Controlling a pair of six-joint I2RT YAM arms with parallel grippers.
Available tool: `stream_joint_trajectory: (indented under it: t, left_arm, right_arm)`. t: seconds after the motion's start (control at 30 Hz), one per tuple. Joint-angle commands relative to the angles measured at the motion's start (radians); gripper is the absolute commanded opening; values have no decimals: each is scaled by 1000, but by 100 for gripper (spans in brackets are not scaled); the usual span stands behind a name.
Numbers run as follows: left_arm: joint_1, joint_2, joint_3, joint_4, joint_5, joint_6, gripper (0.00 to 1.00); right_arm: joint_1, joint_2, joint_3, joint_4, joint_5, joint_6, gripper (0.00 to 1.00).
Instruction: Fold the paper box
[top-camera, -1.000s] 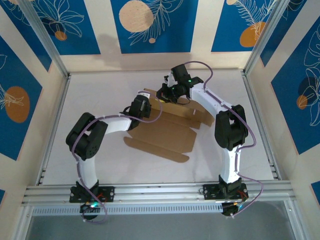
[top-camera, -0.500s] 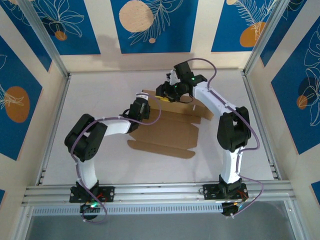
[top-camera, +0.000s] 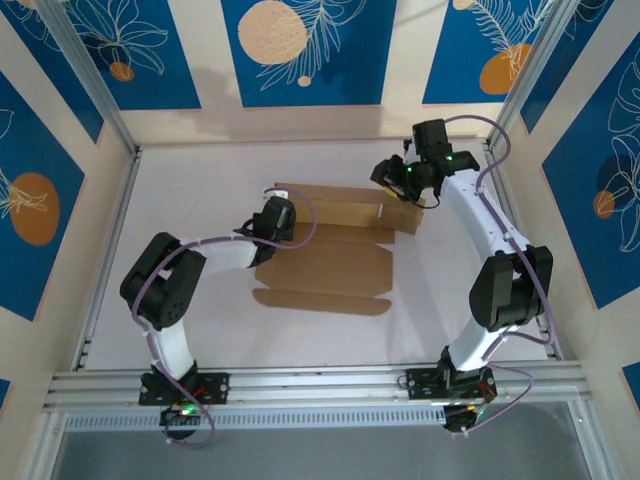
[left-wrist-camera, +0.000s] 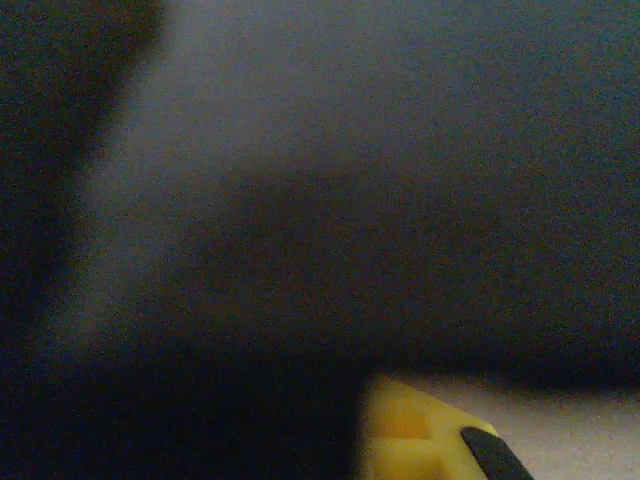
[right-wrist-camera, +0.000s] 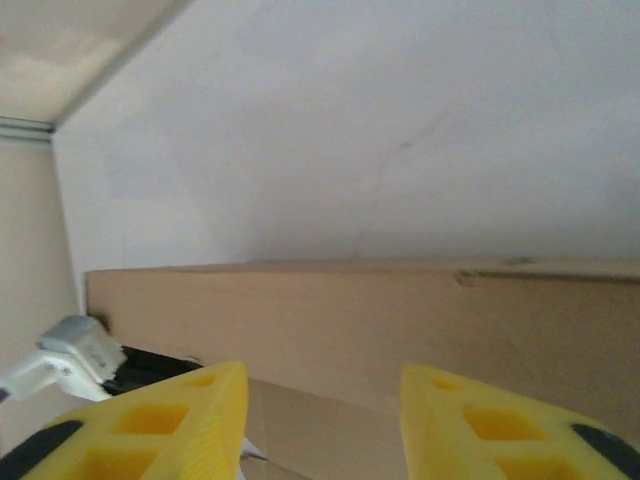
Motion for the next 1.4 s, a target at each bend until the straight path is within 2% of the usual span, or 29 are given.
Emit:
stream_joint_trajectory:
  t: [0.0,0.43,0.6,0.73,0.83,1.1,1.37]
  left_arm:
    - [5,-1,-41,-92,-47,-21,0]
    - [4,13,-48,-70,-12,-14,0]
    - [4,17,-54,-59,3,-9,0]
    - [5,20,-53,-54,15,-5,0]
    - [4,22,-55,-49,24,-3,0]
    - [5,25,-56,-51,27,-19,0]
    - [5,26,-58,-53,38,-42,0]
  right_arm:
    - [-16,-13,-35,-65,0,1,50]
    - [-59,130,-15,51,-170,-4,55]
    - [-72,144,-48,182,-350,37,54]
    - [-80,152,-101,347,-503,127,51]
    - [-82,164,-132,447,-569,194,48]
    - [-83,187,-219,617,-604,355,37]
    - [-63,230,-330,980,-657,608,34]
